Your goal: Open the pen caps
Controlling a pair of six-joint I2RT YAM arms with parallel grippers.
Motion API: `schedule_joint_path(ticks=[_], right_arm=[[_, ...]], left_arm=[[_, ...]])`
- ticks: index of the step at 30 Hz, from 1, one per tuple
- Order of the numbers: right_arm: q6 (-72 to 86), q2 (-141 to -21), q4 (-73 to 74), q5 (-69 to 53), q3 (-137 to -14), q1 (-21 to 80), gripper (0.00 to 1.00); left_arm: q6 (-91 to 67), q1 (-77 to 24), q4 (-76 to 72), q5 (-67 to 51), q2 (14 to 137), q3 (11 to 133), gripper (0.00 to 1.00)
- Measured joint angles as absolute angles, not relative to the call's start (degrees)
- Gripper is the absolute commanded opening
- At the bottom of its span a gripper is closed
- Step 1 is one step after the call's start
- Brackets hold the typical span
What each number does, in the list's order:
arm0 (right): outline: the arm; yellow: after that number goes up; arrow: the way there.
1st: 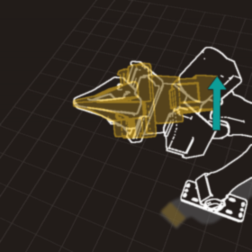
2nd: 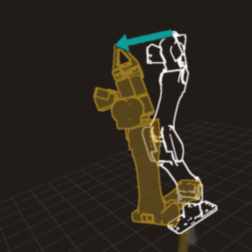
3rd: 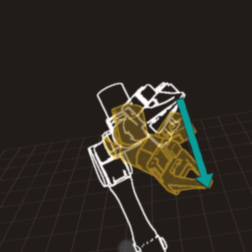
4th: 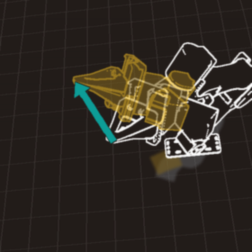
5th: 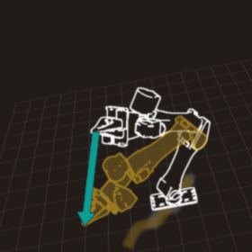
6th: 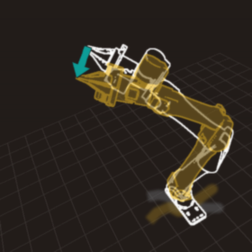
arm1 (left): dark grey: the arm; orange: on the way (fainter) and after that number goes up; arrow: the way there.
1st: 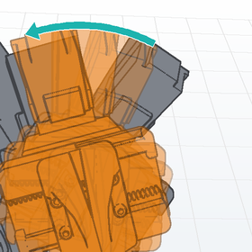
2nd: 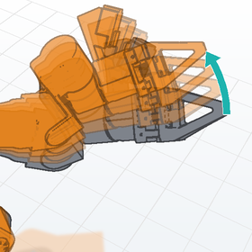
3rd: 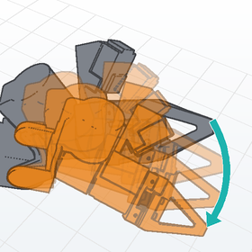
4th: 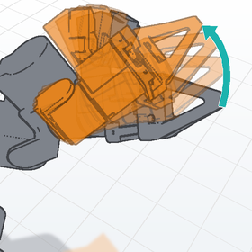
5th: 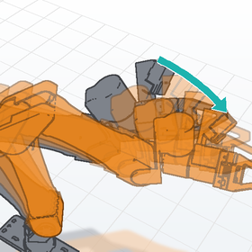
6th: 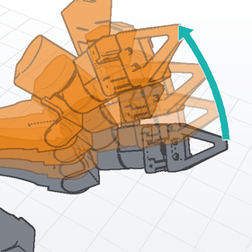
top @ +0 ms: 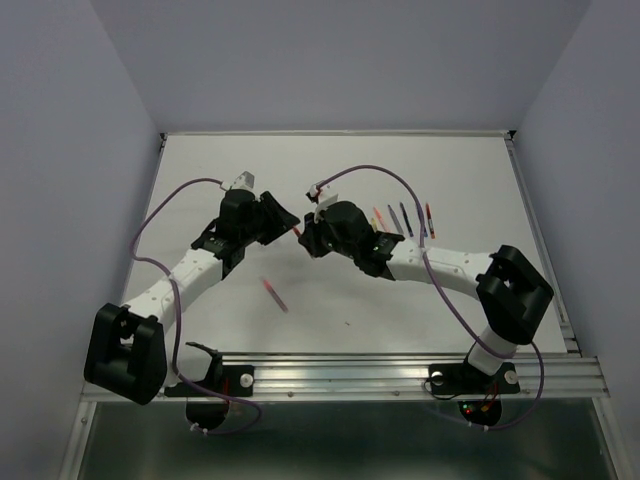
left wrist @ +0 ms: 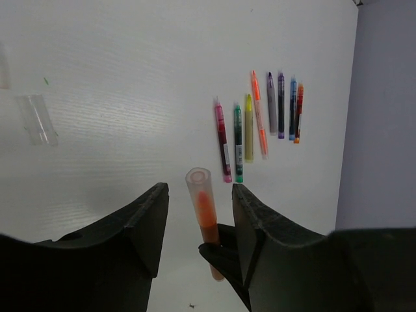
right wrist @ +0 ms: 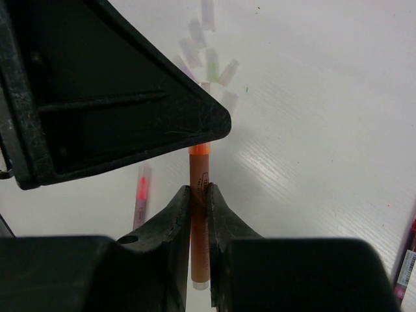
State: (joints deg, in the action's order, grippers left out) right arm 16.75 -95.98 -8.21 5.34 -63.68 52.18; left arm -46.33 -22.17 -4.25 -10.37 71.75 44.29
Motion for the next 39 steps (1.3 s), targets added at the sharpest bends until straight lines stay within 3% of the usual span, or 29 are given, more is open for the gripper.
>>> schedule_joint_path(ticks=[3,6,7,8,26,32,39], right_arm=[[16.78,-95.81,-8.58,4.82,-63.72,52.21,0.01],[16.75,-95.57,-9.10,4.14,-63.72,52.21,0.01],[16.78,-95.53,-9.39,3.66,-63.83,52.18,0.01],[16.91,-95.53,-9.41,3.36,-63.86,52.18,0.01],[15.44,-94.96,-13.56,-8.73,-59.64,48.69,0.01],[18.06,-88.90,0.12,-20.05,-48.64,52.58,0.01],[20.64,-85.84,4.36,-17.02,-47.68,52.40,0.01]], left_arm=[[-46.41,-22.20,-4.71,-10.35,72.03,44.29,0.48],[-46.50,-22.20,-4.95,-10.37,72.27,44.29,0.25],[-46.76,-22.20,-5.04,-10.48,72.27,44.31,0.05],[-47.22,-22.20,-5.37,-10.79,72.27,44.40,0.00],[-49.30,-23.16,2.66,-7.42,77.36,52.16,0.00],[-50.30,-15.11,-5.93,2.02,82.91,61.54,0.00],[-50.02,-13.06,-9.58,3.68,82.72,62.98,0.00]])
